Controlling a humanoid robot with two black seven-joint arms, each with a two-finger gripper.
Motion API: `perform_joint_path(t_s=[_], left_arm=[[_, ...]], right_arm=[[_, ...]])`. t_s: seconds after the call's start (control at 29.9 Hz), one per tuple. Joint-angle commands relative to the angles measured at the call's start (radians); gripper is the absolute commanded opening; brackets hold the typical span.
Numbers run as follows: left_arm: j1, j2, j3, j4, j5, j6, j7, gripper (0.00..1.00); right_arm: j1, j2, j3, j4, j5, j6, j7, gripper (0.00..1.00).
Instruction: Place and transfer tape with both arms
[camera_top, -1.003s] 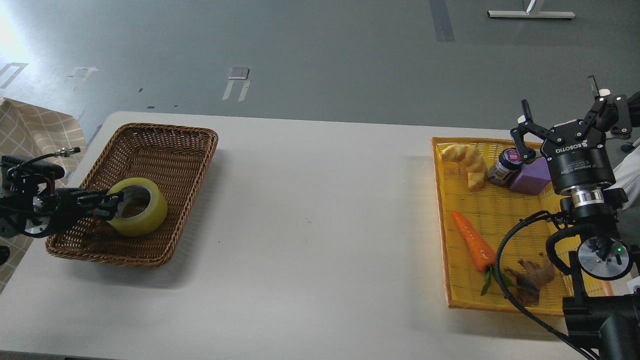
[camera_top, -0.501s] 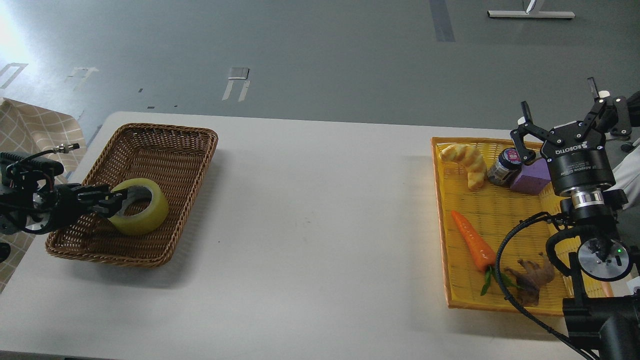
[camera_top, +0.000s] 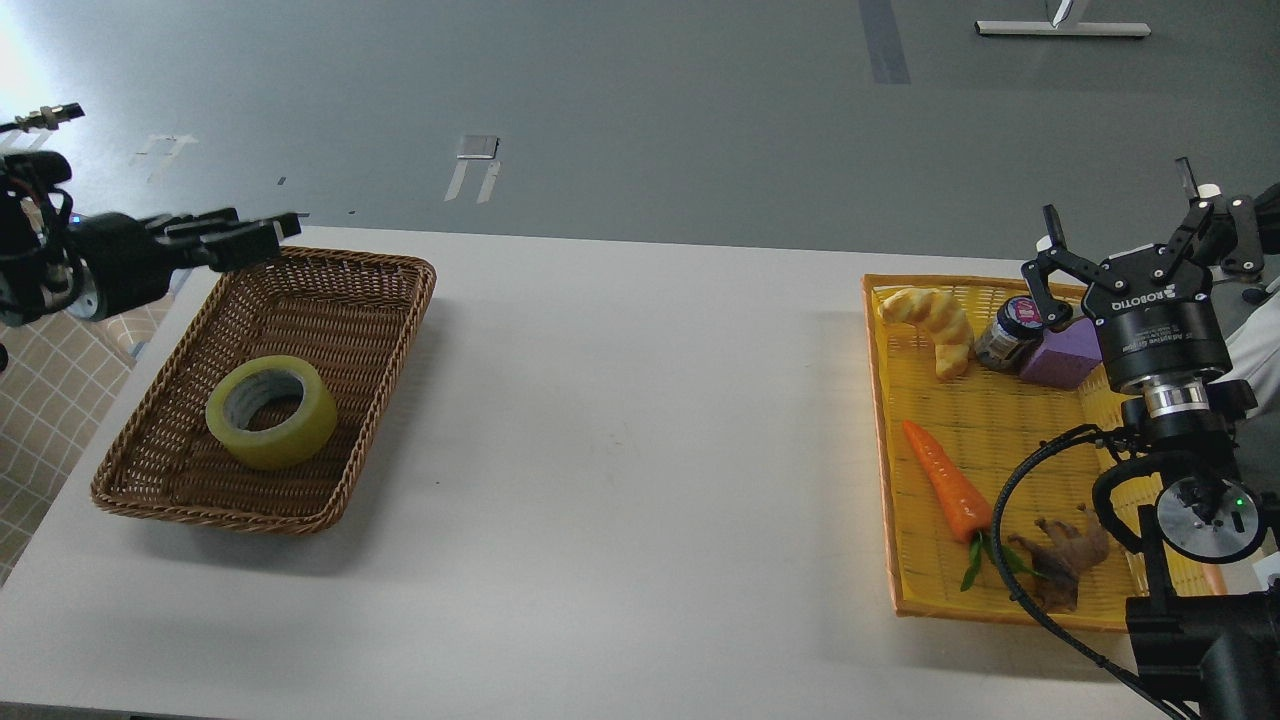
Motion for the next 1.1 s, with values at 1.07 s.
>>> perform_joint_path(t_s=[1.07], left_arm=[[0.214,-0.699,-0.52,0.008,-1.044,-0.282,0.008,0.98]], right_arm=[[0.196,-0.049,-0.026,-0.054,-0.005,0.0,-0.002,1.0]])
